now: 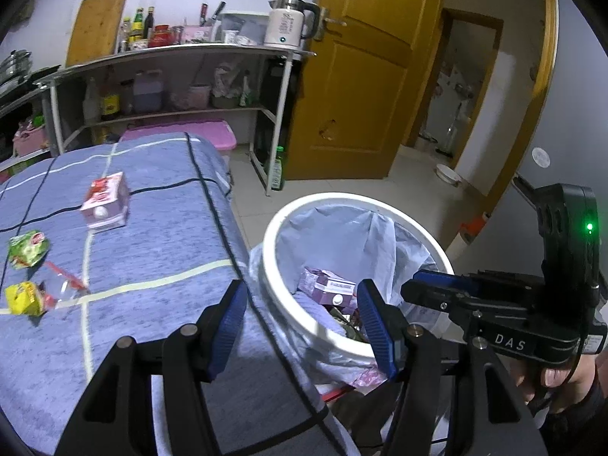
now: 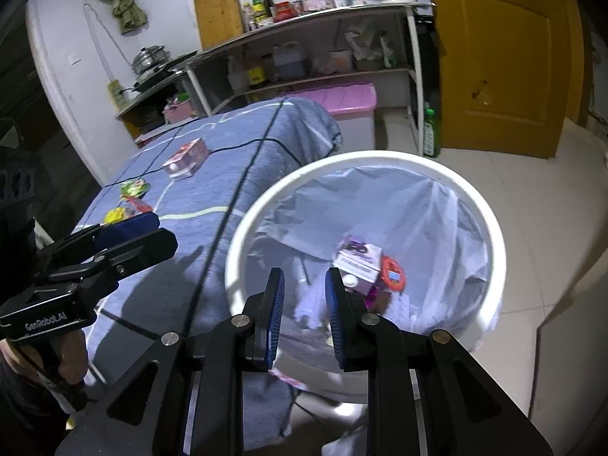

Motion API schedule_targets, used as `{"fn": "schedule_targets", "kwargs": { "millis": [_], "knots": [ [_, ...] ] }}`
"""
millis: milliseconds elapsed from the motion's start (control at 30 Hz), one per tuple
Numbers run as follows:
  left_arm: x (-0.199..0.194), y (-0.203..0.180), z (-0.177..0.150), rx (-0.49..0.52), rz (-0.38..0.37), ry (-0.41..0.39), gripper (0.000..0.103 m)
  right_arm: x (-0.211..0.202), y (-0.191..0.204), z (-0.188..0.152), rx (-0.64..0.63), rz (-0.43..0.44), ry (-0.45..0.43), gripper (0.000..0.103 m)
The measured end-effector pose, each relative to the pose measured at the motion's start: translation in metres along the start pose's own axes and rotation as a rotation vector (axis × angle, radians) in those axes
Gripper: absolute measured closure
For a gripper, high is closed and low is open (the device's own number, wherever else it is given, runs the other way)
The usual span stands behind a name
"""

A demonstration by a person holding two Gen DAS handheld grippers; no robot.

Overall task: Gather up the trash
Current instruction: 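Open both grippers to drop the carton and paper strip into the bin, then move the left tool to the yellow chip bag while the right moves to the clear cup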

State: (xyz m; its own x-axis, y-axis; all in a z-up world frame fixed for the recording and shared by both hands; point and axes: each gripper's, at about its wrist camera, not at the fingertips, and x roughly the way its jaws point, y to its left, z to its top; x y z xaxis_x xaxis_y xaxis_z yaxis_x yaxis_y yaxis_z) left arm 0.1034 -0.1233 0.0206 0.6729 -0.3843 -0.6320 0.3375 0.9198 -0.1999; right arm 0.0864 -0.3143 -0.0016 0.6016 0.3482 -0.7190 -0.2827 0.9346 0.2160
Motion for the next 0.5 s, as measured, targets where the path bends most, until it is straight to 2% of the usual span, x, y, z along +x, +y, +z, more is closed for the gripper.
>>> {"fn": "schedule_targets", "kwargs": {
  "millis": [300, 500],
  "knots": [
    [-0.029, 0.023, -0.008, -0.046, 0.06, -0.042, 0.041, 0.001, 0.033, 0.0, -0.057, 0.042, 0.003, 0.079],
    [-0.043, 0.045, -0.018, -0.084, 0.106, -0.056, 0.041, 0.009, 0.056, 0.0, -0.088, 0.074, 0.018, 0.072]
  ]
}}
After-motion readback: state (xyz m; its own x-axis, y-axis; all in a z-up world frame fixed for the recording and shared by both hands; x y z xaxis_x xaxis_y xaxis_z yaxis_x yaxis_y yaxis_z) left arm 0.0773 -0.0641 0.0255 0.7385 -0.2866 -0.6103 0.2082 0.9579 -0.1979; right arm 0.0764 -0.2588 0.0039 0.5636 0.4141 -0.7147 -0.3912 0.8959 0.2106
